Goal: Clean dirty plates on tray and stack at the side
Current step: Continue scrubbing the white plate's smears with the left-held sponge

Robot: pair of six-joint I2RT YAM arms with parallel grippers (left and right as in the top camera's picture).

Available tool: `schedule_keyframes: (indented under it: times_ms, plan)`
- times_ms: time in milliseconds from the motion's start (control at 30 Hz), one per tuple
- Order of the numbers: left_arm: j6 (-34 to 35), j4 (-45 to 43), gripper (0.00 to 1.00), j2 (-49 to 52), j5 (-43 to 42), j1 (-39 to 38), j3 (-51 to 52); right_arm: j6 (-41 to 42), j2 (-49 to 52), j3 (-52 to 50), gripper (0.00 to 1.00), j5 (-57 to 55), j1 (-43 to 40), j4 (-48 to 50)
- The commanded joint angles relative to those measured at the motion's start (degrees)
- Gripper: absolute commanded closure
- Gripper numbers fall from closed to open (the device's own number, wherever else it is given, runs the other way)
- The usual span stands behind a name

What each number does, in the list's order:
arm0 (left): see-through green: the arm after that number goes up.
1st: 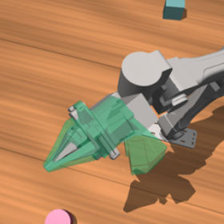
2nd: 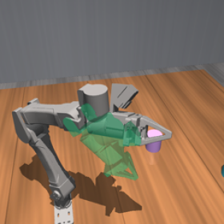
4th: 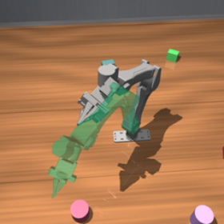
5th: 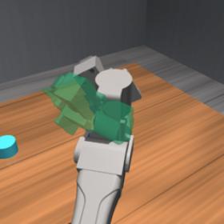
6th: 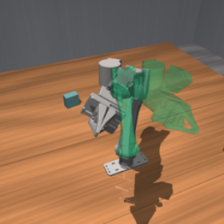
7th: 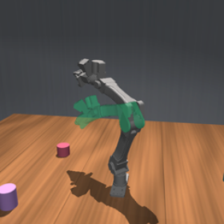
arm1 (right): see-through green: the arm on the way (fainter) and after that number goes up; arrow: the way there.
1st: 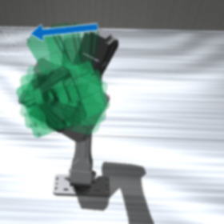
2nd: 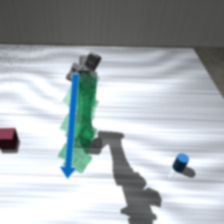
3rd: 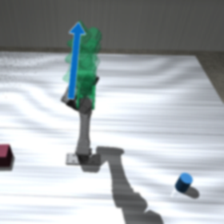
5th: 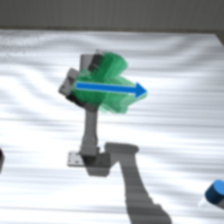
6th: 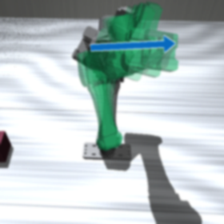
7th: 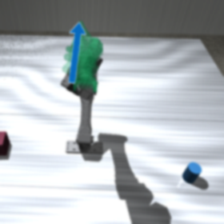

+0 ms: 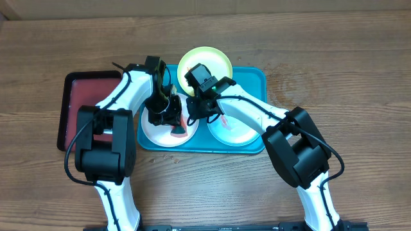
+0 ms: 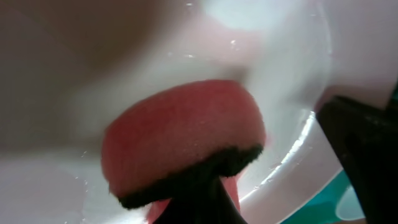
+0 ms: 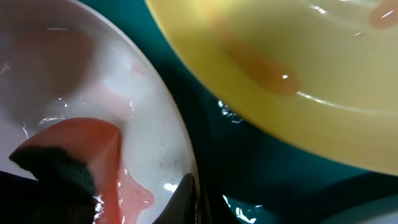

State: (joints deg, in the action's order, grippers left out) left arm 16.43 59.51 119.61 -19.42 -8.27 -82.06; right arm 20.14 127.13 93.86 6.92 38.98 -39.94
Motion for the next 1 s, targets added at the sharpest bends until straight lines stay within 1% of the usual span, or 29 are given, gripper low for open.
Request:
schedule_keyframes:
  times_ms: [0,133,200,367,467,633,800,867,967]
  plan:
    - [5.27,1.99,0.96,1.25,18.29,0.96,3.56,-0.46,0.94,0.33,0.96,-0.85,0.59,-0.35]
    - [6.78,4.17,0.96,1.22,26.60,3.63,2.43,-0.46,0.94,0.33,0.96,-0.85,0.59,-0.35]
    - [8.17,4.83,0.96,1.22,28.83,5.01,0.98,-0.46,0.94,0.33,0.96,-0.85,0.59,-0.24]
    - [9.94,3.52,0.96,1.22,28.28,7.30,-4.09,-0.46,0.94,0.33,0.96,-0.87,0.59,-0.15]
    - [10.82,-1.25,0.96,1.22,24.50,7.56,-5.16,-0.48,0.94,0.33,0.96,-0.87,0.59,-0.17]
    - [10.60,-10.32,0.96,1.60,11.63,6.71,-3.76,-0.48,0.94,0.33,0.96,-0.87,0.61,-0.17]
    - [10.45,-11.98,0.96,2.14,4.63,4.33,-2.51,-0.48,0.94,0.33,0.96,-0.85,0.61,-0.20]
    - [8.57,-12.15,0.96,2.14,3.28,3.28,-2.51,-0.48,0.94,0.33,0.96,-0.85,0.59,-0.17]
    - [3.74,-12.68,0.96,2.14,-0.90,2.16,-2.54,-0.48,0.94,0.33,0.96,-0.85,0.61,-0.17]
